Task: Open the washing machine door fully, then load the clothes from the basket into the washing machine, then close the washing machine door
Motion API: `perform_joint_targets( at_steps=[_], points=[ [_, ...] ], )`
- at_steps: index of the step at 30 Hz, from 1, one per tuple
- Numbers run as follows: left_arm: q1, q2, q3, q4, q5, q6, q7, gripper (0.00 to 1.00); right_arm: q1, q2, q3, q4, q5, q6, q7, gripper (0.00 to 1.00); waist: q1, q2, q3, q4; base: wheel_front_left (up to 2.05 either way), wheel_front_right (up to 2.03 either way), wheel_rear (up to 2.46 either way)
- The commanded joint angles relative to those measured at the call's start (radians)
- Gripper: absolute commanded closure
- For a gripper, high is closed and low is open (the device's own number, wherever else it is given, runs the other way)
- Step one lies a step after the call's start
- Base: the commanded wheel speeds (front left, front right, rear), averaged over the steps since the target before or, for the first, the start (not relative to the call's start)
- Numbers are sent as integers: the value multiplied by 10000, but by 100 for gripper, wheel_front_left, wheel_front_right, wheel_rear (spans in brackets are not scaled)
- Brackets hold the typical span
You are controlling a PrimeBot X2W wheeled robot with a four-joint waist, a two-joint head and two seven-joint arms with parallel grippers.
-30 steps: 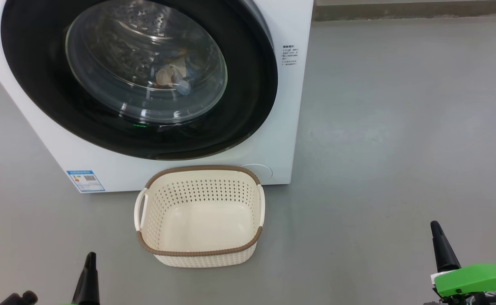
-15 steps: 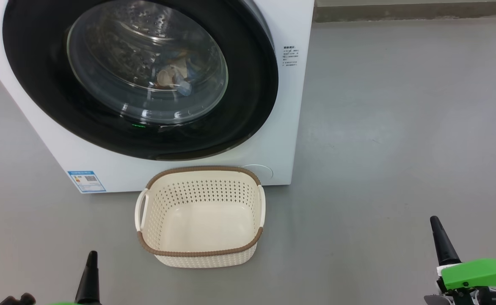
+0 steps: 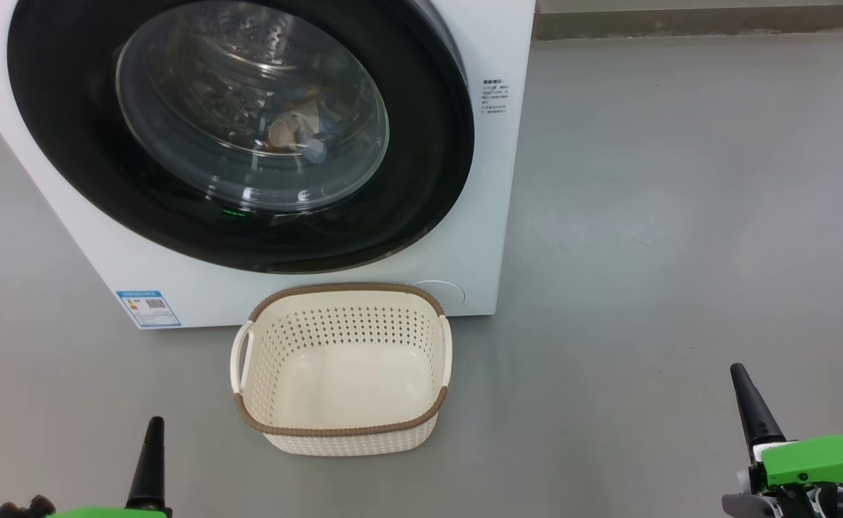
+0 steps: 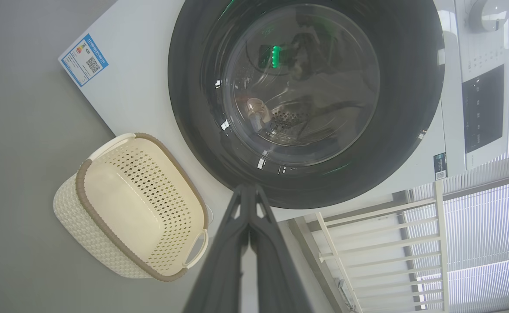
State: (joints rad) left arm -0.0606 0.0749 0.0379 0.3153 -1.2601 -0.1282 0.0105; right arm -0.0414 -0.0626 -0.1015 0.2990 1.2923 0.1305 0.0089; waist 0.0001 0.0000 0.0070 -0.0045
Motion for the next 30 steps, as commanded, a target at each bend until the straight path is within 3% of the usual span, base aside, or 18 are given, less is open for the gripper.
perform_joint_targets(
  at_steps=[1, 30],
  points=[
    [-401, 64, 324, -328, -339, -17, 126, 100, -531, -58, 89, -323, 386, 2, 135, 100, 0, 0, -4, 3, 0, 0, 0],
    [-537, -216, 733, -592, -3160, -23, 950, 100, -716, 105, -118, -468, 2876, 2, 963, 100, 0, 0, -59, 41, 0, 0, 0]
  ],
)
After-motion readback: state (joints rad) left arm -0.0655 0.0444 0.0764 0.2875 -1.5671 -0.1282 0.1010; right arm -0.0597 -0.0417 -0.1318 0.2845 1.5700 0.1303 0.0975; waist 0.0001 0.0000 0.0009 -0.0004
